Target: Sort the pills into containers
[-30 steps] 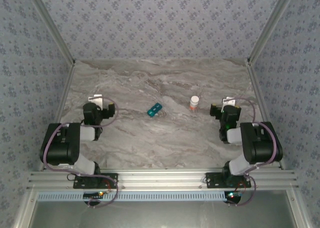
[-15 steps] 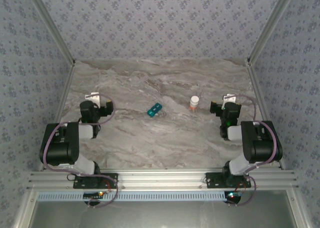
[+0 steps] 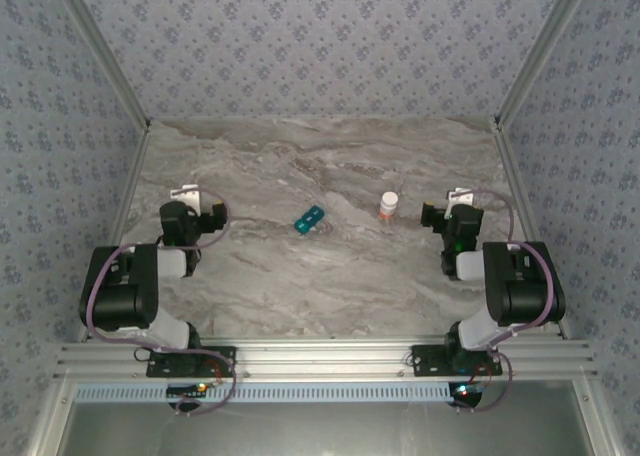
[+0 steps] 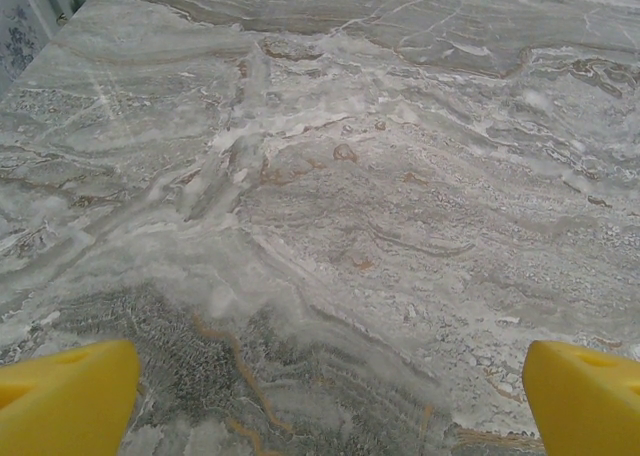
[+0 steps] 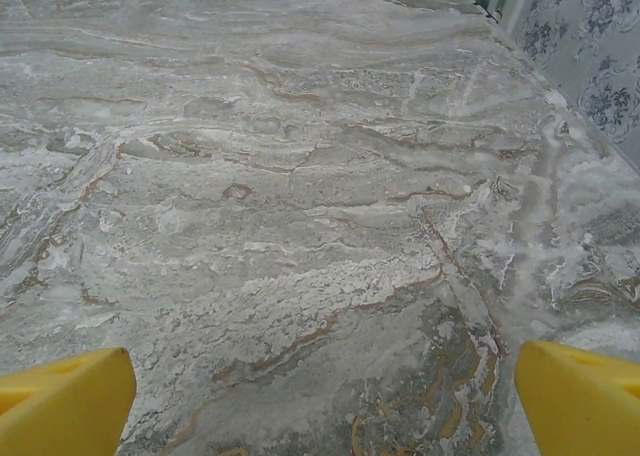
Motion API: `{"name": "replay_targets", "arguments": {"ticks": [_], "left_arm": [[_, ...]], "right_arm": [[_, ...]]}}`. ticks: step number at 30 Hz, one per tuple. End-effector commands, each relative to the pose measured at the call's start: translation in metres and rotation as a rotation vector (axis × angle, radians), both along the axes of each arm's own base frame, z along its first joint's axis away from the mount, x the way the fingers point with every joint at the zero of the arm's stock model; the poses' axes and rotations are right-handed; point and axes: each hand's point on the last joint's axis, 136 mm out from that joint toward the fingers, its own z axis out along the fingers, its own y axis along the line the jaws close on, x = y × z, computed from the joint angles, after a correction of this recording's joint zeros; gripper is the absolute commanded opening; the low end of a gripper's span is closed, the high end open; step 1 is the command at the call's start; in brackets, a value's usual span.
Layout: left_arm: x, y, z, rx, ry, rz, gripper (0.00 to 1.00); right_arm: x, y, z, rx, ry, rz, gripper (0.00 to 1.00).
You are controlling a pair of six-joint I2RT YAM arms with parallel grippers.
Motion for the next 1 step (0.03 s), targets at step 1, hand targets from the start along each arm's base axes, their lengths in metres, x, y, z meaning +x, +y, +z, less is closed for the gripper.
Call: {"name": "replay_targets", "arguments": {"ticks": [1], "left_arm": [[0.0056, 0.0025, 0.0040, -0.011, -0.009, 0.011, 0.98]], "right_arm": [[0.0037, 0.0008, 0.0112, -0.003, -0.034, 0.010, 1.00]]}}
